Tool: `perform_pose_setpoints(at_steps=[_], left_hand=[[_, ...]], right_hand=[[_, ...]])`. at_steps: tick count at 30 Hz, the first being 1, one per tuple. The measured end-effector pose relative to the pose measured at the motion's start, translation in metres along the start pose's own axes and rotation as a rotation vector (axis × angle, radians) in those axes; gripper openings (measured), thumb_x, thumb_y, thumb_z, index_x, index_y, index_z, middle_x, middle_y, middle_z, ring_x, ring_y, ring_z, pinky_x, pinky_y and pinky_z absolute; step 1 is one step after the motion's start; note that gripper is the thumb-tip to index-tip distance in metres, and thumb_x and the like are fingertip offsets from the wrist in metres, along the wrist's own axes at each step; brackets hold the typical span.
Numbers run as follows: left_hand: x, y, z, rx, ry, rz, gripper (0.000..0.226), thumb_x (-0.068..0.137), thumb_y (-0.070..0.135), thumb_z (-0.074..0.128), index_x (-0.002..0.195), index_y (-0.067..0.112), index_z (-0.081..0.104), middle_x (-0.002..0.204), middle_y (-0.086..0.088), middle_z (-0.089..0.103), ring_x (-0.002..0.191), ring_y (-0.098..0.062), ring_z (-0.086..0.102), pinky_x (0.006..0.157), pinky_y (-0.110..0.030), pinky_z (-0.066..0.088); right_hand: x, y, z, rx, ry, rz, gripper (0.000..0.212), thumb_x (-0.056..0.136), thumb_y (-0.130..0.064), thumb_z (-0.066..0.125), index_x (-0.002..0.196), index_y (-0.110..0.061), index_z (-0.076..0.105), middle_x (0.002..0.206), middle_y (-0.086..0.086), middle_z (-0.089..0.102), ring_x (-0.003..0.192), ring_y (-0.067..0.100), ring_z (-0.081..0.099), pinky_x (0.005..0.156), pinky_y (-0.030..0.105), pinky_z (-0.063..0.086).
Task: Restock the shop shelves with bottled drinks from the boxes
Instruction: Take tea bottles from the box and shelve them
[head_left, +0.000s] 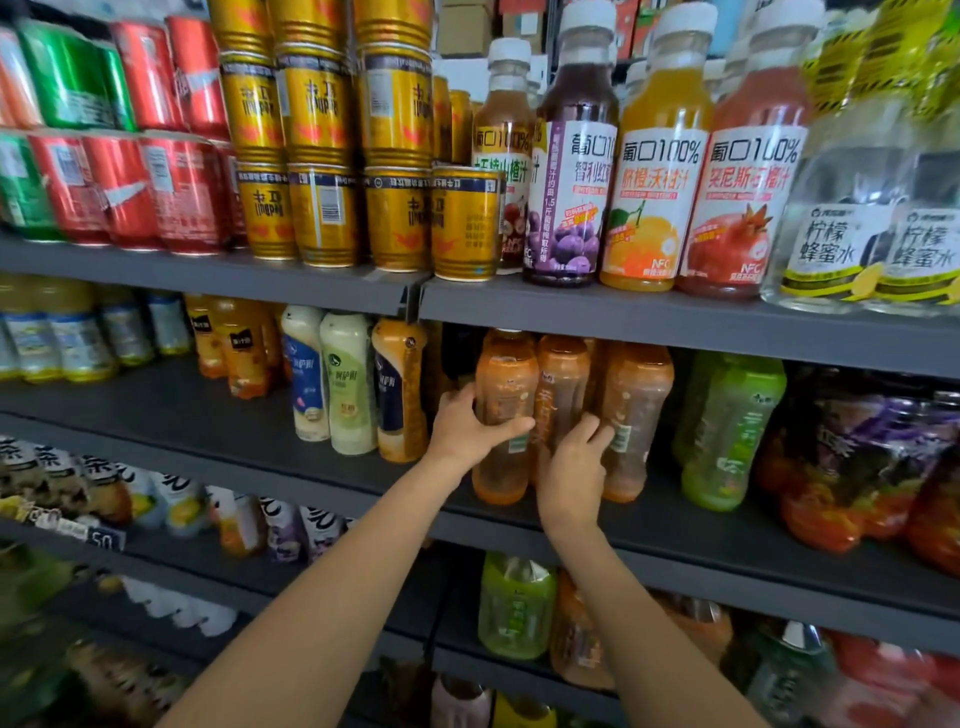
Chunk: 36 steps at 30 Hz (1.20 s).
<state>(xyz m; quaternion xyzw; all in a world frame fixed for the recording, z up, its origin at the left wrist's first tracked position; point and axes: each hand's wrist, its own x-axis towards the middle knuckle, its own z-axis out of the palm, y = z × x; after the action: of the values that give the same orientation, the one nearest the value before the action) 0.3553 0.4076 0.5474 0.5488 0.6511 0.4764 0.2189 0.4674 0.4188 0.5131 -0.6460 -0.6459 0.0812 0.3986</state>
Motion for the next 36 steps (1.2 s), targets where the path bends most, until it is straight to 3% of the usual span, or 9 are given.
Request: perform_pose_setpoints(at_steps=[5,9,15,19,25,28,31,33,36], left_hand=[[0.012,-0.005,0.006,-0.081,-0.007,-0.019,0.076,0.070,0.039,0.078,0.133,0.020,0.041,0.131,-0.003,0.053,0.123,-0.021,0.047,0.101,-0.036,0.041],[0.018,-0.003,0.019,-0.080,0.074,-0.031,0.078,0.071,0.038,0.077,0.134,0.015,0.037,0.131,-0.007,0.053,0.124,-0.025,0.047,0.103,-0.039,0.041],[0.035,0.001,0.037,-0.059,0.140,-0.084,0.082,0.076,0.039,0.072,0.141,0.014,0.028,0.136,-0.010,0.049,0.127,-0.030,0.044,0.104,-0.044,0.038],[0.028,-0.014,0.022,0.015,0.119,-0.005,0.086,0.076,0.035,0.073,0.144,0.013,0.026,0.139,-0.013,0.044,0.130,-0.028,0.040,0.106,-0.042,0.036],[-0.048,-0.067,-0.023,-0.064,0.320,0.113,0.043,0.086,0.012,0.060,0.126,0.008,0.043,0.122,-0.010,0.050,0.111,-0.021,0.052,0.092,-0.028,0.042],[-0.089,-0.108,-0.068,-0.068,0.378,-0.001,0.032,0.088,0.008,0.053,0.120,0.009,0.046,0.111,-0.007,0.055,0.097,-0.017,0.055,0.084,-0.029,0.047],[-0.148,-0.168,-0.126,-0.009,0.361,-0.163,0.031,0.091,0.012,0.052,0.121,0.012,0.046,0.103,-0.001,0.056,0.086,-0.012,0.054,0.074,-0.024,0.046],[-0.195,-0.221,-0.170,0.078,0.308,-0.299,0.030,0.090,0.012,0.053,0.119,0.011,0.045,0.103,-0.004,0.055,0.085,-0.015,0.054,0.072,-0.025,0.043],[-0.268,-0.313,-0.239,0.138,0.228,-0.592,0.030,0.081,0.014,0.057,0.108,0.001,0.052,0.107,-0.017,0.055,0.100,-0.030,0.055,0.080,-0.032,0.040]], right_hand=[[0.007,-0.003,0.004,-0.045,0.016,-0.016,0.036,0.095,-0.011,0.050,0.126,-0.002,0.034,0.129,0.017,0.037,0.091,0.032,0.064,0.069,0.032,0.052],[0.005,-0.002,-0.009,-0.041,-0.006,-0.091,0.045,0.092,-0.001,0.047,0.134,0.000,0.030,0.132,0.018,0.034,0.095,0.035,0.062,0.074,0.033,0.051],[0.008,0.005,-0.039,0.029,0.036,-0.276,0.039,0.086,0.002,0.053,0.124,-0.002,0.043,0.131,0.018,0.035,0.101,0.031,0.055,0.078,0.030,0.047],[0.001,0.003,-0.041,0.059,0.062,-0.336,0.033,0.084,0.003,0.054,0.117,0.001,0.048,0.124,0.019,0.040,0.097,0.032,0.055,0.073,0.030,0.045],[-0.038,-0.039,-0.008,0.160,0.038,-0.488,0.031,0.082,0.005,0.053,0.113,0.001,0.050,0.118,0.021,0.045,0.089,0.034,0.056,0.071,0.034,0.045],[-0.077,-0.080,0.026,0.167,-0.111,-0.576,0.030,0.084,0.003,0.051,0.114,0.002,0.048,0.118,0.021,0.043,0.080,0.035,0.056,0.066,0.039,0.047],[-0.136,-0.122,0.071,0.127,-0.379,-0.648,0.032,0.087,0.000,0.051,0.118,0.001,0.046,0.118,0.021,0.043,0.087,0.037,0.054,0.067,0.037,0.042],[-0.183,-0.147,0.109,0.024,-0.667,-0.719,0.034,0.090,-0.007,0.052,0.123,-0.003,0.042,0.120,0.018,0.044,0.097,0.035,0.053,0.072,0.036,0.041],[-0.258,-0.178,0.171,-0.155,-1.125,-0.761,0.045,0.092,-0.019,0.053,0.133,-0.012,0.036,0.129,0.011,0.041,0.106,0.025,0.051,0.082,0.032,0.040]])
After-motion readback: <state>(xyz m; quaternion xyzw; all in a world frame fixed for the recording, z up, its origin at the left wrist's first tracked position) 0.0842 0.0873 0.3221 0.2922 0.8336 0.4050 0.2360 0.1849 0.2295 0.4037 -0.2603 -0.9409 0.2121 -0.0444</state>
